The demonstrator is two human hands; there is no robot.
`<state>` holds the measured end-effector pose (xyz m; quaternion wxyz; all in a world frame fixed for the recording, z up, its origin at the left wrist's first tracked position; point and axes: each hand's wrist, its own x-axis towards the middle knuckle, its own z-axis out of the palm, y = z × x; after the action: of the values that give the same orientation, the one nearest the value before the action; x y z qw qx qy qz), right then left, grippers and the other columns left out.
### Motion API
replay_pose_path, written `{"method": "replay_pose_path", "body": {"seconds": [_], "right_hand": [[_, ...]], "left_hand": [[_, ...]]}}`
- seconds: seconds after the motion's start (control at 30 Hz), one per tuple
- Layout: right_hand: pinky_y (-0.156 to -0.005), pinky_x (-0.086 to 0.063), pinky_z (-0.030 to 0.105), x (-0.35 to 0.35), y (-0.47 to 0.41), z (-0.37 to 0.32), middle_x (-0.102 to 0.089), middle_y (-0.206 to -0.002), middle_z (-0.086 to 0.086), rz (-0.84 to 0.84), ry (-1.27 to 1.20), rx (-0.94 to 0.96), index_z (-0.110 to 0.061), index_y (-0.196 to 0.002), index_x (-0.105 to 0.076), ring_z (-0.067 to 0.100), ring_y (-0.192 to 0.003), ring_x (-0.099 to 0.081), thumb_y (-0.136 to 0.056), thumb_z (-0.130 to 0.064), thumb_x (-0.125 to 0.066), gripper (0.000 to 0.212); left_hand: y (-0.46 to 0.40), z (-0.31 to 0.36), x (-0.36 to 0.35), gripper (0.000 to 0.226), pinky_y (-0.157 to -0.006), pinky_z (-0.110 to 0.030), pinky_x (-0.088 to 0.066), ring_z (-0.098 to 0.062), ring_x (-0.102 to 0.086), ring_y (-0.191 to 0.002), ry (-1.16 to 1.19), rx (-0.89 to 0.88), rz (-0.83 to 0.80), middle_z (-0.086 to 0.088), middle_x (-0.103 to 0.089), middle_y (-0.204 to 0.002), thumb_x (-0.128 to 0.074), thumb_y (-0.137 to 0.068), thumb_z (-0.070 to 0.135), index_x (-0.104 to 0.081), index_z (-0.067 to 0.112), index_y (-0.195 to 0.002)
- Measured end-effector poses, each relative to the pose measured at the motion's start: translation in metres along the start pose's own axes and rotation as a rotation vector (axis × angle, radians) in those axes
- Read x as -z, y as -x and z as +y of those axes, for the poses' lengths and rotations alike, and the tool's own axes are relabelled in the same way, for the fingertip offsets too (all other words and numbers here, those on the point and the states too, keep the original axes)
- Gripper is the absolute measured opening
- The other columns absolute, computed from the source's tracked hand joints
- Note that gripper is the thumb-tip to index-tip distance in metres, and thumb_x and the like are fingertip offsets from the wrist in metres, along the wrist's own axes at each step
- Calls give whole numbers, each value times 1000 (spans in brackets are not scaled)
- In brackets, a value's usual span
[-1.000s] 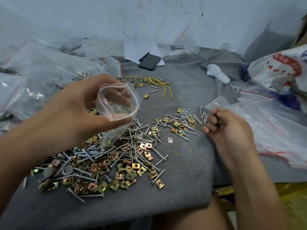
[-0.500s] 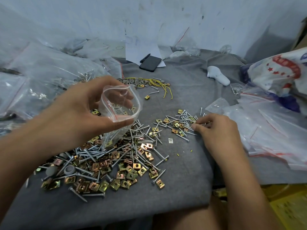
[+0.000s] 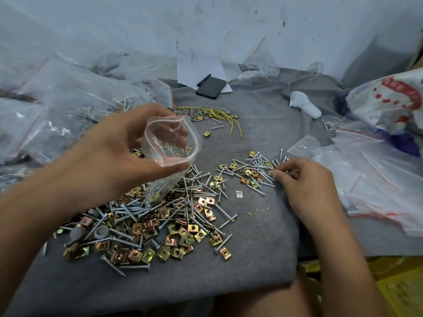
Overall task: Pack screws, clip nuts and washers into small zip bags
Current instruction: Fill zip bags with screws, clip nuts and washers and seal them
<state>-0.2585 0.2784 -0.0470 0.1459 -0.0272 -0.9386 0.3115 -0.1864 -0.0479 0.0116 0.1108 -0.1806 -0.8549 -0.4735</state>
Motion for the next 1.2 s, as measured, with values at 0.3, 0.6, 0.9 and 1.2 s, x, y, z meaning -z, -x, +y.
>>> {"method": "replay_pose_path", "body": {"seconds": [0.3,0.6,0.9,1.2], "right_hand": [[-70,-36,34,-1,0,4,-58,-76,-6,-33,-72,61,-24,-88,-66,16,-76,-53,-95,-32,-71,12],[-74,-38,36,18,2,7,-60,-88,-3,-108,99,101,-32,-94,-75,23,-89,-55,-92,-39,-74,8],[-77,-39,32,23,1,14,-65,-98,2,-236,121,60,-39,-108,-74,19,-89,-56,-95,-27,-74,18],[-66,-34,35,23,0,16,-57,-75,-2,-170,143,40,-30,-92,-69,18,-77,-54,-97,-19,-69,12]], "left_hand": [[0,0,0,52,-102,-39,-57,-8,-74,-112,4,-8,10,14,-78,-116,-84,-71,60,-68,43,-118],[0,3,0,53,-100,-33,-58,-4,-74,-110,3,7,9,16,-78,-115,-84,-69,62,-68,45,-117],[0,4,1,45,-98,-21,-58,-3,-74,-109,5,1,2,16,-78,-115,-89,-75,54,-69,45,-115],[0,5,0,48,-95,-28,-60,-2,-75,-107,-5,2,6,17,-78,-115,-88,-72,58,-68,47,-115]]}}
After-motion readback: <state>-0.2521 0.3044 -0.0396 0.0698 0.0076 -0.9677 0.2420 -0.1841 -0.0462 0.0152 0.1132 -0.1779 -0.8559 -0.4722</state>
